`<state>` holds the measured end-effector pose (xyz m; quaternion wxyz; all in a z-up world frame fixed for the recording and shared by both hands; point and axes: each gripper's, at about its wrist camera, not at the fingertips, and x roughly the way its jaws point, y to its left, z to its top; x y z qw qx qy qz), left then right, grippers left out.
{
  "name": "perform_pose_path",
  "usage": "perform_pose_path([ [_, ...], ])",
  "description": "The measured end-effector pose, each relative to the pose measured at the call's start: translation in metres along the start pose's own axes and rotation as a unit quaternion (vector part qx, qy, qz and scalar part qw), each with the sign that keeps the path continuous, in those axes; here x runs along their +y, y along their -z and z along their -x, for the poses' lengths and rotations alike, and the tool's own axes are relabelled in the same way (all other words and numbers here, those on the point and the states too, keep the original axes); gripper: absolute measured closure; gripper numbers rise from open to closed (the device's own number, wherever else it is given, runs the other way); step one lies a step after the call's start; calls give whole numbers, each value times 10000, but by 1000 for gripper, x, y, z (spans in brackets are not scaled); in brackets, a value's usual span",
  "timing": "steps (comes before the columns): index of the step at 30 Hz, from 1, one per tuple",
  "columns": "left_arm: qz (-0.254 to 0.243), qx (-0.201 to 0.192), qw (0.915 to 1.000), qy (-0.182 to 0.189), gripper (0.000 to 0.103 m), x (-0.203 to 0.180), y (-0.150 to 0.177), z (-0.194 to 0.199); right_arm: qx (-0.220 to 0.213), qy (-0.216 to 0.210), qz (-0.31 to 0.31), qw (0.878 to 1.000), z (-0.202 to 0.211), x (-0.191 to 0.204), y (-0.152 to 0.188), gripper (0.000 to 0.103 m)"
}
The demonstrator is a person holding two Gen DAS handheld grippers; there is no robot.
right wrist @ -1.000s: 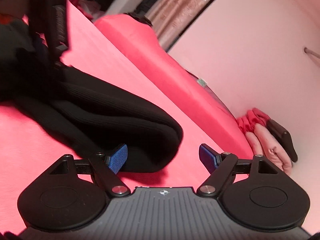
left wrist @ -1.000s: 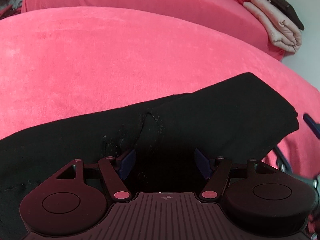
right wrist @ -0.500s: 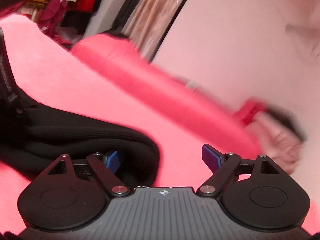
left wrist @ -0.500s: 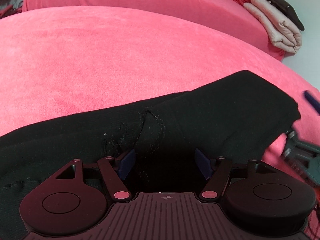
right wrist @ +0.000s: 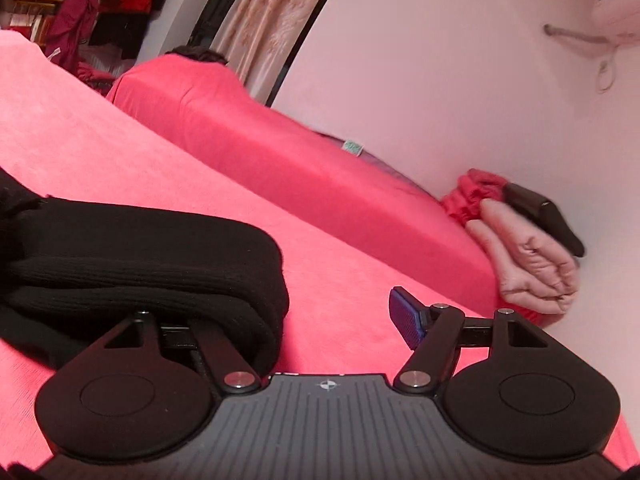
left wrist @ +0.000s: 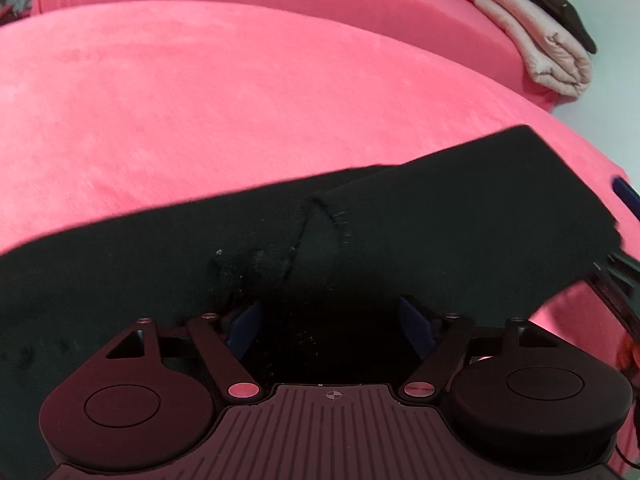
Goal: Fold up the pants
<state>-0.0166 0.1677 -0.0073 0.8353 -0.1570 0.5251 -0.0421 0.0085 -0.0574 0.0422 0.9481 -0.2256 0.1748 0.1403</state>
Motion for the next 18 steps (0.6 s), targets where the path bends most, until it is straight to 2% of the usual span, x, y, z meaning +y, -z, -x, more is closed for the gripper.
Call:
perform_pose_path([
  [6, -670, 67, 9960, 586, 0, -34, 18, -2, 603, 236, -179, 9977, 76, -23, 28, 29],
  [8, -984, 44, 9935, 579, 0, -49, 23, -5, 1054, 236, -337, 9936, 88, -25, 53, 27],
  [10, -1317, 15, 9904, 410, 0, -61, 27, -9, 1697, -162, -378, 9846, 83, -21, 74, 28],
  [12, -1407, 9, 9893, 376, 0, -62, 27, -10, 1392, -245, -173, 9898, 93, -16, 75, 28],
  [15, -1303, 78, 9898, 570, 0, -52, 23, -10, 1104, -615, 96, 9919, 105, -23, 62, 27],
  [18, -1330, 95, 9890, 639, 0, -47, 21, -9, 1197, -1233, 440, 9841, 110, -32, 60, 25],
])
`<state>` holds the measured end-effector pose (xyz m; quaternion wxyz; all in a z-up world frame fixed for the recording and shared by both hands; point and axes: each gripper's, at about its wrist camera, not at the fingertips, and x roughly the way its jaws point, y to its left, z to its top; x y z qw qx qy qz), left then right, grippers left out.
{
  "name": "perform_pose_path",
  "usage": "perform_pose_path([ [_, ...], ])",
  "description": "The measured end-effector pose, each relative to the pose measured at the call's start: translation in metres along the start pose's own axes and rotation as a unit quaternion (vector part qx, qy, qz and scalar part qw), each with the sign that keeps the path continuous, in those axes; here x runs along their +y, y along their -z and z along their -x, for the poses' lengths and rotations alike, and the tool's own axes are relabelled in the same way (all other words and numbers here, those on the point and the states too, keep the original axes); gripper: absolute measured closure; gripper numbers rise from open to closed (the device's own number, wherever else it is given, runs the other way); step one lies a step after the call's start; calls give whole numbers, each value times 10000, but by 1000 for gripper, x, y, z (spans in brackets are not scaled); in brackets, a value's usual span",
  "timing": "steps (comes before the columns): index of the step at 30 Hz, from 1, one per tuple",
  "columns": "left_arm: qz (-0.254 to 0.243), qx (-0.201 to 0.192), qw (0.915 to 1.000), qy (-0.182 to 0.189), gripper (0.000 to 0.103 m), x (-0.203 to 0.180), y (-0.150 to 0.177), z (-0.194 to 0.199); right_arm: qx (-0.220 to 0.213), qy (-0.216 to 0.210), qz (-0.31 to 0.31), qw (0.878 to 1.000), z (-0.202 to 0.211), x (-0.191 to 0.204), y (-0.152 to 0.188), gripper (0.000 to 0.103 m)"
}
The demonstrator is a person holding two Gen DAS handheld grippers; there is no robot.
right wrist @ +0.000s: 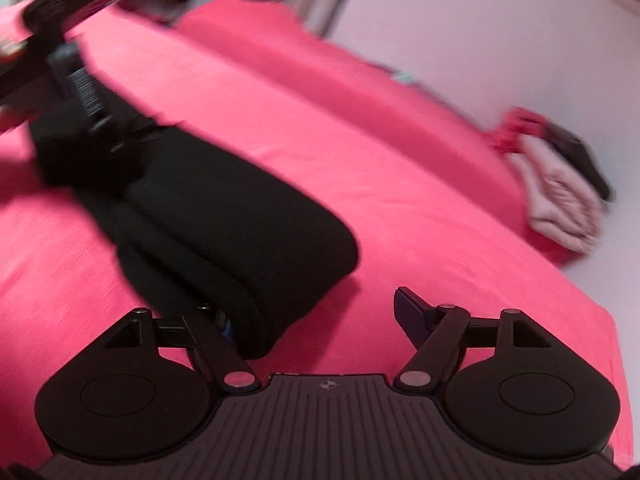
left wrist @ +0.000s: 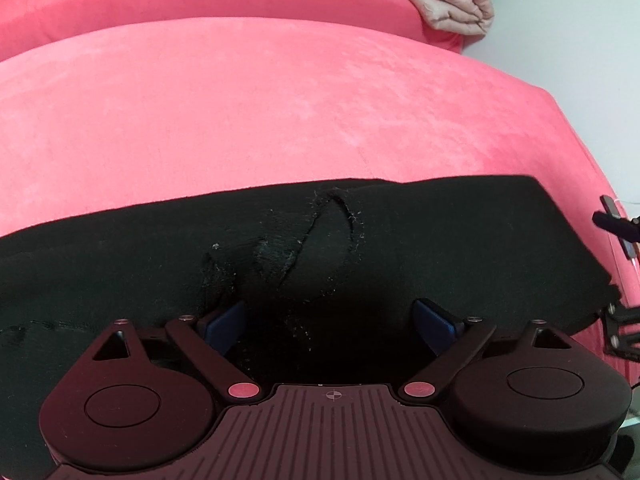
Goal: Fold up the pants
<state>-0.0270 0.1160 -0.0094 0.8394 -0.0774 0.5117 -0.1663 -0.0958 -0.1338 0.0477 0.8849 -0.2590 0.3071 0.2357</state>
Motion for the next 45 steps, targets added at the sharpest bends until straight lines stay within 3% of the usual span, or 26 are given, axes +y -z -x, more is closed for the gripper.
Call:
perform_pose_path([
  [5, -43, -74, 10000, -14, 0, -5, 3, -1, 57, -671, 286, 9973, 25, -16, -9, 25],
  [9, -75, -52, 10000, 7, 0, -6, 7, 3, -191, -709, -445, 9963, 40, -29, -34, 25],
  [12, -16, -39, 10000, -25, 0, -7, 9, 7, -241, -547, -886, 9943, 18, -29, -55, 26],
  [16, 266, -54, 9996, -119, 0, -3, 13, 16, 53, -919, -1204, 9884, -24, -21, -64, 29],
  [18, 418, -16, 9990, -162, 0, -1, 16, 18, 749, -1041, -1067, 9860, -55, -12, -58, 31],
  [22, 703, -33, 9971, -274, 0, 2, 18, 27, 542, -1091, -1154, 9858, -43, -19, -61, 29],
  [26, 1313, -163, 9901, -470, 0, 11, 30, 46, 427, -1164, -1173, 9853, -28, -35, -59, 25],
  [32, 2174, -451, 9707, -917, 0, 34, 69, 88, 324, -1428, -1477, 9781, -21, -70, -79, 23],
  [38, 3013, -813, 9398, -1393, 0, 68, 108, 135, 427, -2409, -1228, 9618, -41, -90, -134, 22],
  [41, 3412, -1004, 9210, -1587, 0, 88, 120, 152, 662, -2979, -982, 9472, -62, -83, -175, 21],
  [45, 3886, -1227, 8977, -1676, 0, 114, 130, 163, 924, -3766, -872, 9176, -98, -54, -230, 21],
])
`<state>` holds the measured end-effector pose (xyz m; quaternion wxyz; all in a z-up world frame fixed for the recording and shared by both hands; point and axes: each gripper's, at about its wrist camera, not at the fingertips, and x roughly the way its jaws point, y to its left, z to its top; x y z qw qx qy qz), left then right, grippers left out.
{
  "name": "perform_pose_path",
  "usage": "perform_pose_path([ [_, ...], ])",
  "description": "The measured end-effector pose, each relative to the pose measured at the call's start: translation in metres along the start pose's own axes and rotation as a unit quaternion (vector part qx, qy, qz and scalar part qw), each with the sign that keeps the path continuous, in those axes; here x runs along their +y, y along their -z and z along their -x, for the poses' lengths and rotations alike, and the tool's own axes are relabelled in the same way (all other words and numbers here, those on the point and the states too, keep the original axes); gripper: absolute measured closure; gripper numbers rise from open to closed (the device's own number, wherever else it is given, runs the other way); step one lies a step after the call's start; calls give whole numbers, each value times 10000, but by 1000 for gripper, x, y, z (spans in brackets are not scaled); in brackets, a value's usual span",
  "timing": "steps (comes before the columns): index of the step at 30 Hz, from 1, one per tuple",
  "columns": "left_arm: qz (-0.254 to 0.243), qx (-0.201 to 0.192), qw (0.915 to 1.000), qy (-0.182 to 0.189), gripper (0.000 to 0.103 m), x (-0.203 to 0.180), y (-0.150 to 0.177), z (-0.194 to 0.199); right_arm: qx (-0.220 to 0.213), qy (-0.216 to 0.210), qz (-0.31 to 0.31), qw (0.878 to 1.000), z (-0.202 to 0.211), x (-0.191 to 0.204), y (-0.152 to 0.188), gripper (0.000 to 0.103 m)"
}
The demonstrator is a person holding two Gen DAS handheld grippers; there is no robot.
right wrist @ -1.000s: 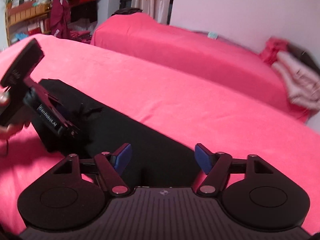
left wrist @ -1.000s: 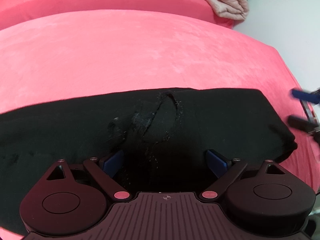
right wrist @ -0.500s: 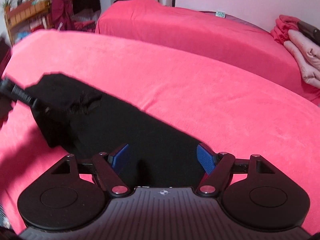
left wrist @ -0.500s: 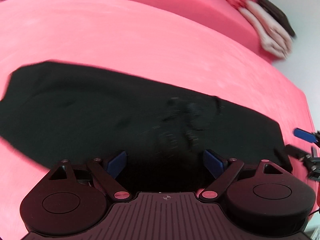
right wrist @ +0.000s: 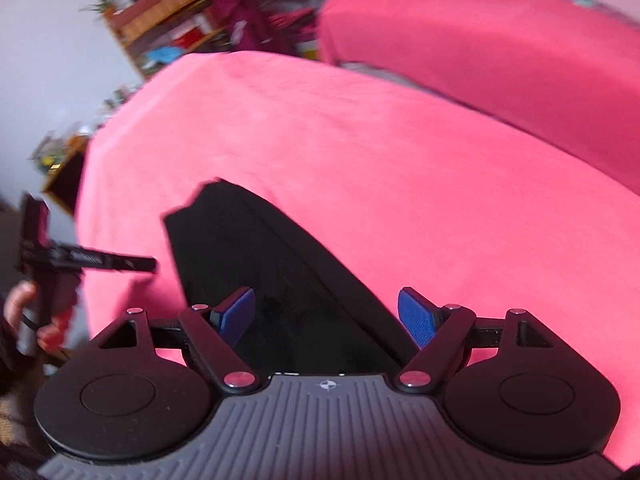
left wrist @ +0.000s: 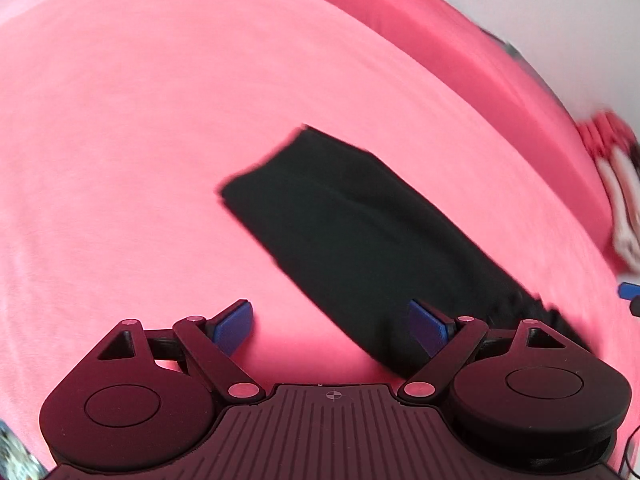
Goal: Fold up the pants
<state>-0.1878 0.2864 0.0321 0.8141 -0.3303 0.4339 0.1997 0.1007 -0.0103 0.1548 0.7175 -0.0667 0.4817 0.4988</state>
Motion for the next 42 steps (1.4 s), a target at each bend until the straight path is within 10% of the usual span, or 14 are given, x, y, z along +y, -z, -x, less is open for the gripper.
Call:
perform_pose_path([
  [12, 617, -95, 9980, 106, 0, 26, -33, -36, 940, -981, 1130, 9843, -171, 90, -121, 23],
  [30, 760, -398, 9963, 1, 0, 21, -47, -52, 1575, -868, 1726, 9685, -279, 131, -131, 37],
  [37, 956, -426, 9941, -269, 8, 23, -51, -55, 1558, -950, 1709, 9682, -270, 140, -128, 84],
  [42, 889, -647, 9937, -204, 20, 14, -49, -32, 1326, -973, 1598, 9734, -239, 135, -136, 87],
])
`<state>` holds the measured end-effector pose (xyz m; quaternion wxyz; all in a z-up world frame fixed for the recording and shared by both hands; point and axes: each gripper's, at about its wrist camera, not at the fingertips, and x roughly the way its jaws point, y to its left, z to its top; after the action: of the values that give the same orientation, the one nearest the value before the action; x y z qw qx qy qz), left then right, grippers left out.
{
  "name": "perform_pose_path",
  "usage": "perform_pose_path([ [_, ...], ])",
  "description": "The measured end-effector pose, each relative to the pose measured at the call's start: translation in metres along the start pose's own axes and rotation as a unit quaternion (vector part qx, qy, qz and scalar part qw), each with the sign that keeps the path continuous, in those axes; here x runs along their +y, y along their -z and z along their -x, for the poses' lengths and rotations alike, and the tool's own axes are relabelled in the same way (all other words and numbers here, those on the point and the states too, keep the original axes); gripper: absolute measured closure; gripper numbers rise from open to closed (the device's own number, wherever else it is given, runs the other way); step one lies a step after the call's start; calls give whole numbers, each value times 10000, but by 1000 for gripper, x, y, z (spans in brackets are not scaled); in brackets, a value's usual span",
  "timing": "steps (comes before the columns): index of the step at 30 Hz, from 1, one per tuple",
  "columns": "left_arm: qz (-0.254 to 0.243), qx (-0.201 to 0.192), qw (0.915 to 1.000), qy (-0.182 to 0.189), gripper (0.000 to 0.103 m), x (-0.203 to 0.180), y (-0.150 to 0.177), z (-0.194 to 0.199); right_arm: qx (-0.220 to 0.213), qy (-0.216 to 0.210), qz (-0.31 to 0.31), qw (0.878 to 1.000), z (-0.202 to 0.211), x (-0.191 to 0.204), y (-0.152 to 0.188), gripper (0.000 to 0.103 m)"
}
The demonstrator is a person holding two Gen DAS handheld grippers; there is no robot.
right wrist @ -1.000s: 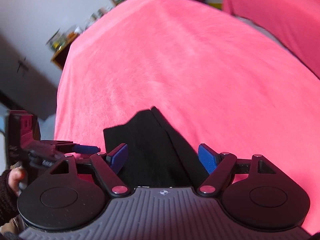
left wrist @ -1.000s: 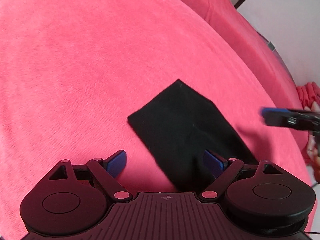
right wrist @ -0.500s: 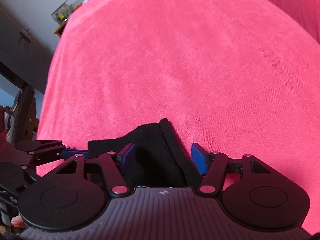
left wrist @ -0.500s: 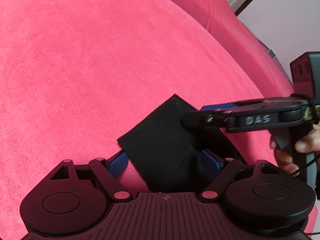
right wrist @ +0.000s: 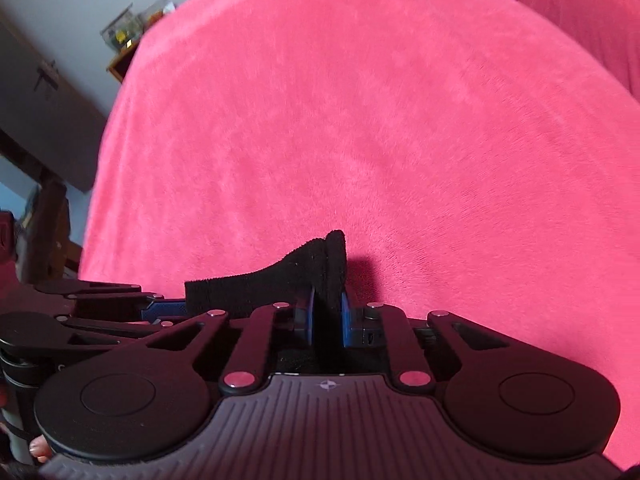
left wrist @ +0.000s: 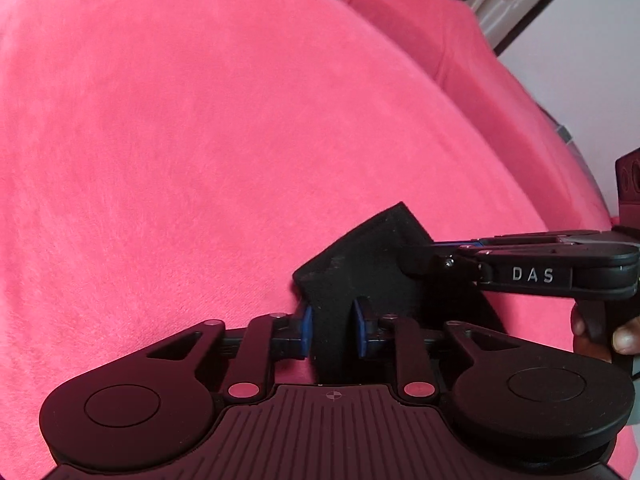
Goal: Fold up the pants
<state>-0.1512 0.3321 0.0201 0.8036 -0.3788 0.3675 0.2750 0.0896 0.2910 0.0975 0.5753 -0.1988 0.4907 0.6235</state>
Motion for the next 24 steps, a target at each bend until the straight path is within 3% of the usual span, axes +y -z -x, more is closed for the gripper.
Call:
perform_pose_path([
  [6, -533, -310, 9975, 332, 25, -36, -1, 47, -256, -23, 82, 9996, 56, 9, 0, 87],
  [11, -1071, -546, 9899, 749, 25, -79, 6, 89, -506, 94, 205, 9985, 116, 18, 16, 88],
  [24, -2447, -496, 9515, 1798, 23, -201, 76, 153, -1299, 310, -155, 9909, 251, 0, 128, 88],
])
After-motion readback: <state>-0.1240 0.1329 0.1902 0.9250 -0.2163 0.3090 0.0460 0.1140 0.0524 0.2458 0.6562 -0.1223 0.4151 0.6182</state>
